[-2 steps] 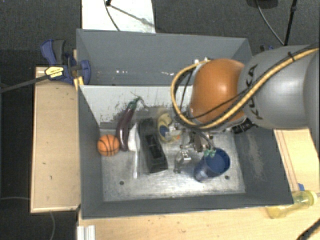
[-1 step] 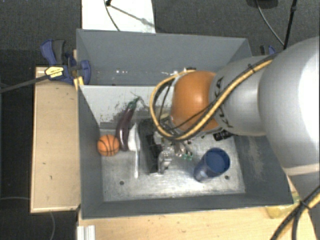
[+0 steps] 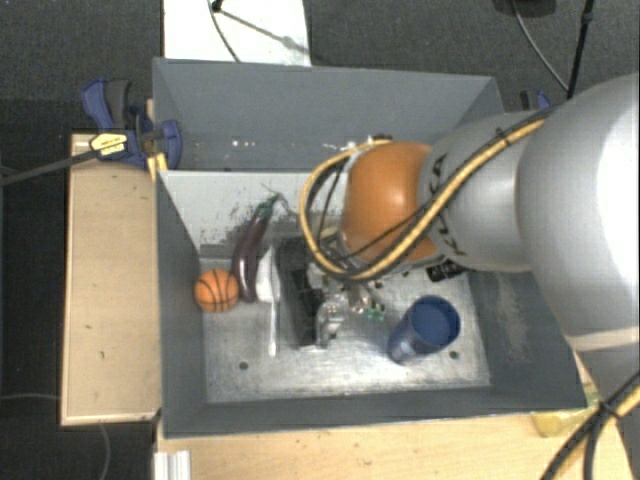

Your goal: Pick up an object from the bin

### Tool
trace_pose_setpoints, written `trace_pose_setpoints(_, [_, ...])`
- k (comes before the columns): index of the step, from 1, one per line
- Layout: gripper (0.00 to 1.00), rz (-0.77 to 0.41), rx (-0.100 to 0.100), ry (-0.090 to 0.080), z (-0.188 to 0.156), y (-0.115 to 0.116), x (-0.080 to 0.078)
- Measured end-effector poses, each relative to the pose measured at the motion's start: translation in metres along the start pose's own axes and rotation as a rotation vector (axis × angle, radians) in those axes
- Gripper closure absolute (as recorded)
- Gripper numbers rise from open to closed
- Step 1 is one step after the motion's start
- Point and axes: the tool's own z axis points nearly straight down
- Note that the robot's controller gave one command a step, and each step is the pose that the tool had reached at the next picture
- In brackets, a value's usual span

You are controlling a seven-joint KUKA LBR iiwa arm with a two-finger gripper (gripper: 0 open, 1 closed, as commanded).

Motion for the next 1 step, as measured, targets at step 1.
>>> trace_pose_setpoints(1, [1.0,0.0,-0.005,-0.001,-0.0026,-0.0017,0.002])
